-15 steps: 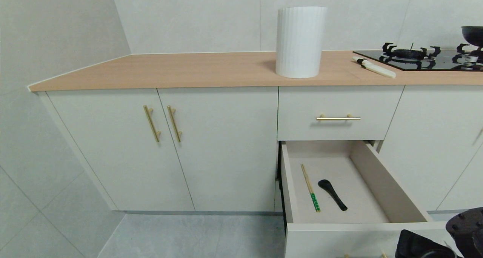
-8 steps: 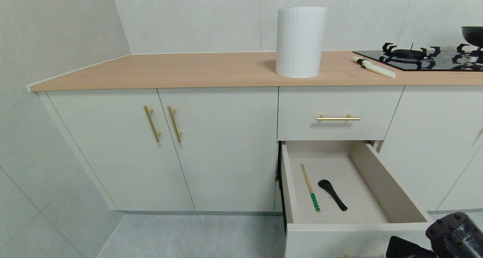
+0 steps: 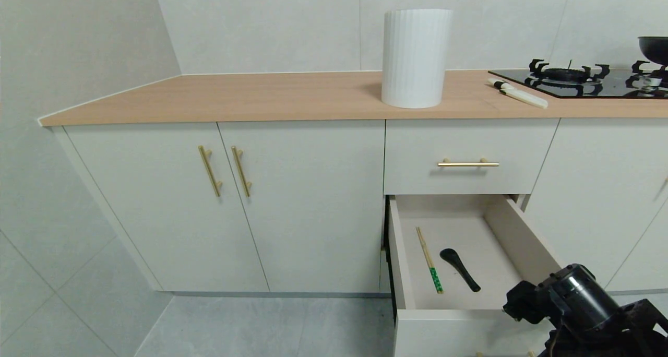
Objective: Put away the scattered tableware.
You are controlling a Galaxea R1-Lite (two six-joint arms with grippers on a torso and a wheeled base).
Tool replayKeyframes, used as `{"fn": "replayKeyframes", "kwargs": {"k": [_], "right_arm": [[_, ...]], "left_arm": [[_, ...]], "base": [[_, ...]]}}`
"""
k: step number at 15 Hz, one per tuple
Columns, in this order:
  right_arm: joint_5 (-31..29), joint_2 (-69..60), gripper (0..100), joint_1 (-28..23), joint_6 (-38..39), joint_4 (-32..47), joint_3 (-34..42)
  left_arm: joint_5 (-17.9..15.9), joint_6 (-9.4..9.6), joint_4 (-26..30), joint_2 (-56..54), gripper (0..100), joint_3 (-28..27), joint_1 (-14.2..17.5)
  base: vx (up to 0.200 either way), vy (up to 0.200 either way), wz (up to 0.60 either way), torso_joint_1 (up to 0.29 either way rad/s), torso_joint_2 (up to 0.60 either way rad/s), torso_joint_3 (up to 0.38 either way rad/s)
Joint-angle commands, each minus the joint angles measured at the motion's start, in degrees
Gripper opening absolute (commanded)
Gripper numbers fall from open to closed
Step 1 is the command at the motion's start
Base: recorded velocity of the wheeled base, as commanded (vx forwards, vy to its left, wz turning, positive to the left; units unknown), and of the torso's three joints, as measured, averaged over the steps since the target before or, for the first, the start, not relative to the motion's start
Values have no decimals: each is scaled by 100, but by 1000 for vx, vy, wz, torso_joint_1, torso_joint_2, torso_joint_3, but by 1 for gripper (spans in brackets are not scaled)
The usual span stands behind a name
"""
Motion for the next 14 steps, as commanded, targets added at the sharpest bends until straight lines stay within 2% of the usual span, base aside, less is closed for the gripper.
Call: {"fn": "replayKeyframes", "kwargs": {"k": [1, 8, 10, 12, 14], "right_arm": [[-56, 323, 100, 2, 168, -8, -232], [-197, 622, 100, 2, 1073, -131, -751], [-390, 841, 100, 2, 1301, -553, -760], [-759, 1193, 100, -7, 1424, -1335, -724], [-847, 1333, 100, -51, 1530, -1696, -724]], "left_arm": [[2, 0, -2, 9, 100, 0, 1], [2, 0, -2, 9, 100, 0, 1], [2, 0, -2, 9, 100, 0, 1], [2, 0, -2, 9, 100, 0, 1], [2, 0, -2, 9, 100, 0, 1]], "base": [[0, 0, 0, 0, 0, 0], [0, 0, 0, 0, 0, 0], [0, 0, 0, 0, 0, 0], [0, 0, 0, 0, 0, 0], [0, 0, 0, 0, 0, 0]]}}
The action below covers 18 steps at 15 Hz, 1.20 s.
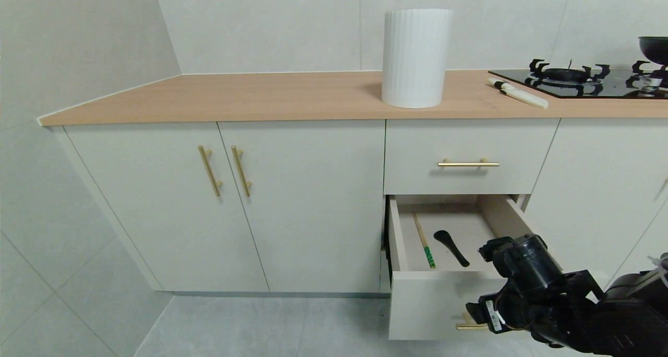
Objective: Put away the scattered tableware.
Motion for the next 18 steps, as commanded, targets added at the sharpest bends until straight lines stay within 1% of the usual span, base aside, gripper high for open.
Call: {"fn": "replayKeyframes", "kwargs": {"k": [1, 3, 6, 7, 8, 10, 11, 12, 13, 14, 15, 17, 18], "right_arm": [[-1, 260, 100, -73, 15, -143, -3], [-1, 331, 100, -143, 32, -389, -12], [8, 718, 100, -468, 94, -1321, -12], [-1, 928, 100, -609, 102, -1866, 6], [-1, 928, 100, -609, 102, -1866, 6], [-1, 1359, 100, -793, 102, -2886, 41], [8, 1517, 100, -873, 111, -3255, 85], [8, 1632, 100, -934, 111, -3448, 85], [8, 1992, 100, -1066, 111, -4125, 76], [-1, 2159, 100, -1110, 102, -4520, 76], [-1, 2458, 100, -1154, 67, -5109, 67], [-10, 2801, 100, -1171, 41, -5584, -12], [-10, 2853, 100, -1171, 41, -5593, -82]], "left_arm": [[2, 0, -2, 9, 100, 0, 1], [2, 0, -2, 9, 100, 0, 1], [2, 0, -2, 9, 100, 0, 1], [2, 0, -2, 9, 100, 0, 1], [2, 0, -2, 9, 100, 0, 1], [2, 0, -2, 9, 100, 0, 1], [2, 0, -2, 9, 100, 0, 1], [2, 0, -2, 9, 100, 0, 1], [2, 0, -2, 9, 100, 0, 1], [2, 0, -2, 9, 100, 0, 1], [2, 0, -2, 9, 100, 0, 1], [2, 0, -2, 9, 100, 0, 1], [2, 0, -2, 9, 100, 0, 1]], "base": [[0, 0, 0, 0, 0, 0], [0, 0, 0, 0, 0, 0], [0, 0, 0, 0, 0, 0], [0, 0, 0, 0, 0, 0], [0, 0, 0, 0, 0, 0], [0, 0, 0, 0, 0, 0], [0, 0, 0, 0, 0, 0], [0, 0, 0, 0, 0, 0], [0, 0, 0, 0, 0, 0], [0, 0, 0, 0, 0, 0], [0, 0, 0, 0, 0, 0], [0, 0, 0, 0, 0, 0], [0, 0, 0, 0, 0, 0]]}}
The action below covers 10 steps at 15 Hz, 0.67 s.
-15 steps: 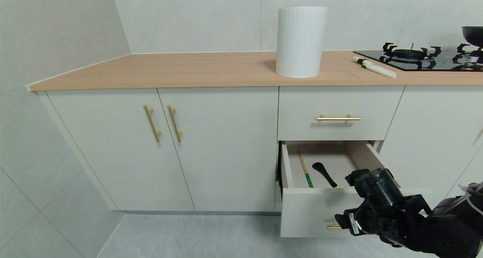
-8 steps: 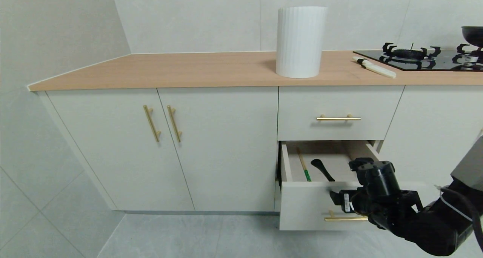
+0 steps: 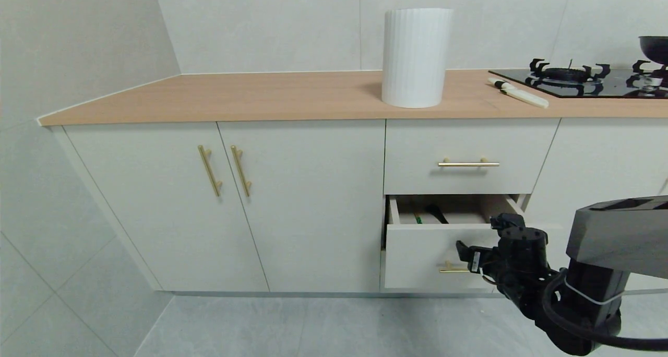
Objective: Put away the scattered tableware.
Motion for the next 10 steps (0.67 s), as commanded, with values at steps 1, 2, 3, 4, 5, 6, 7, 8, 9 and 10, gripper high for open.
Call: {"fn": "replayKeyframes", "kwargs": {"k": [1, 2, 3, 4, 5, 6, 7, 8, 9, 10], "right_arm": [[4, 425, 100, -65, 6, -17, -144], [4, 496, 100, -117, 6, -25, -232], [-5, 531, 100, -152, 23, -34, -311], [-14, 592, 100, -240, 32, -34, -460], [-32, 610, 100, -249, 32, -34, -539], [-32, 610, 100, -275, 32, -34, -583], [-40, 610, 100, -328, 23, -25, -689], [-32, 610, 100, -337, 23, -25, -742], [-23, 619, 100, -337, 15, -17, -786], [-23, 619, 100, -337, 6, 1, -917]], "left_arm": [[2, 0, -2, 9, 100, 0, 1], [2, 0, -2, 9, 100, 0, 1], [2, 0, -2, 9, 100, 0, 1], [2, 0, -2, 9, 100, 0, 1], [2, 0, -2, 9, 100, 0, 1], [2, 0, -2, 9, 100, 0, 1], [2, 0, -2, 9, 100, 0, 1], [2, 0, -2, 9, 100, 0, 1], [2, 0, -2, 9, 100, 0, 1], [2, 0, -2, 9, 100, 0, 1]], "base": [[0, 0, 0, 0, 0, 0], [0, 0, 0, 0, 0, 0], [0, 0, 0, 0, 0, 0], [0, 0, 0, 0, 0, 0], [0, 0, 0, 0, 0, 0], [0, 0, 0, 0, 0, 0], [0, 0, 0, 0, 0, 0], [0, 0, 0, 0, 0, 0], [0, 0, 0, 0, 0, 0], [0, 0, 0, 0, 0, 0]]}}
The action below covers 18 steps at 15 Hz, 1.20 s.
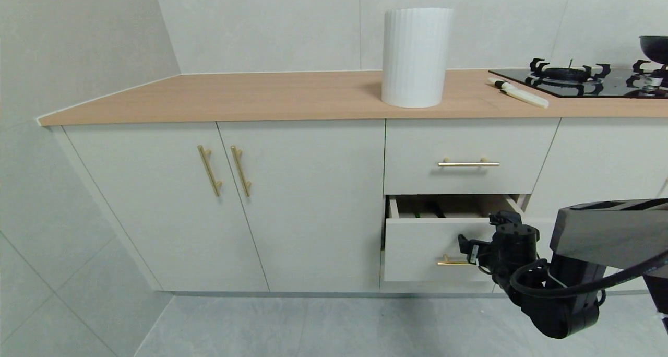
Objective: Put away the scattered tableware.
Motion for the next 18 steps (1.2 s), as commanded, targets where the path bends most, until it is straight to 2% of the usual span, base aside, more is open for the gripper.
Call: {"fn": "replayKeyframes", "kwargs": {"k": [1, 14, 18], "right_arm": [[10, 18, 100, -1, -11, 12, -200], [-438, 862, 100, -124, -530, 91, -1659], [-447, 923, 100, -247, -530, 619, -2327]], "left_arm": [[2, 0, -2, 9, 100, 0, -1], [2, 0, -2, 9, 100, 0, -1], [2, 0, -2, 9, 100, 0, -1]], "base": [[0, 0, 0, 0, 0, 0], [0, 0, 0, 0, 0, 0], [0, 0, 0, 0, 0, 0]]}}
